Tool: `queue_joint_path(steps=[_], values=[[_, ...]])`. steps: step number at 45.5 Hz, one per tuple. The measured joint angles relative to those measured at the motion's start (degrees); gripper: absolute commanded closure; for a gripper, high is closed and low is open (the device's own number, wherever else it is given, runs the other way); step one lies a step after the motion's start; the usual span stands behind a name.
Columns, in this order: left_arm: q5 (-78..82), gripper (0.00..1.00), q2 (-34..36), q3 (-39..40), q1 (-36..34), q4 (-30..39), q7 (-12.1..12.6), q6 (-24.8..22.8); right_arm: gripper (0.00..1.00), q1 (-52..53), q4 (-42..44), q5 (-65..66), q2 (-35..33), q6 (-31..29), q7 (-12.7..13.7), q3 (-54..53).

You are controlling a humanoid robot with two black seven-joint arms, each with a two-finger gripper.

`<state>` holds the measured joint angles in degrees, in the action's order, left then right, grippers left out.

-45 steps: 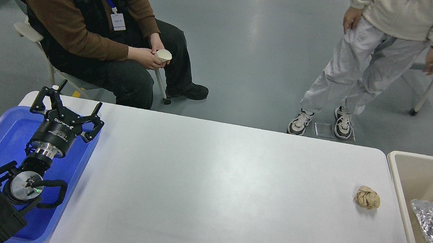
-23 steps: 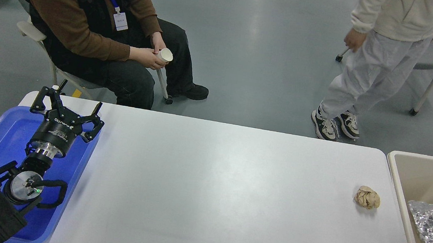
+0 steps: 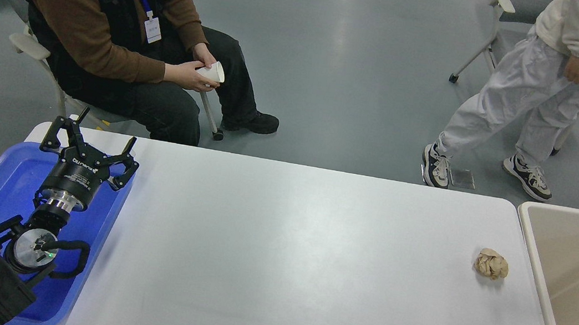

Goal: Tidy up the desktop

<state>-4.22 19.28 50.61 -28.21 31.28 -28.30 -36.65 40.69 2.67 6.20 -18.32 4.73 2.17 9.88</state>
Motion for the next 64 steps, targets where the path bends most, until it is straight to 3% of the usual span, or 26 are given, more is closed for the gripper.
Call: queue_joint_path(steps=[21,27,40,54,64], values=[[0.0,0.0,0.0,0.0,0.0,0.0,0.0,0.0,0.0,12.8,0.2,-2.8,-8.0,-22.5,0.2,-11.9],[0.0,0.0,0.0,0.0,0.0,0.0,0.0,0.0,0.0,17.8,0.2,-3.2,-10.0,-26.3,0.2,-13.7],[0.0,0.0,0.0,0.0,0.0,0.0,0.0,0.0,0.0,29.5,0.6,-3.8,-9.6,-28.3,0.1,-19.8],[0.0,0.0,0.0,0.0,0.0,0.0,0.0,0.0,0.0,32.3,0.0,-4.7,-5.1,-29.6,-0.5,-23.9],[0.0,0.0,0.0,0.0,0.0,0.0,0.0,0.0,0.0,30.0,-0.9,-5.0,-2.3,-29.9,-3.8,-25.9]])
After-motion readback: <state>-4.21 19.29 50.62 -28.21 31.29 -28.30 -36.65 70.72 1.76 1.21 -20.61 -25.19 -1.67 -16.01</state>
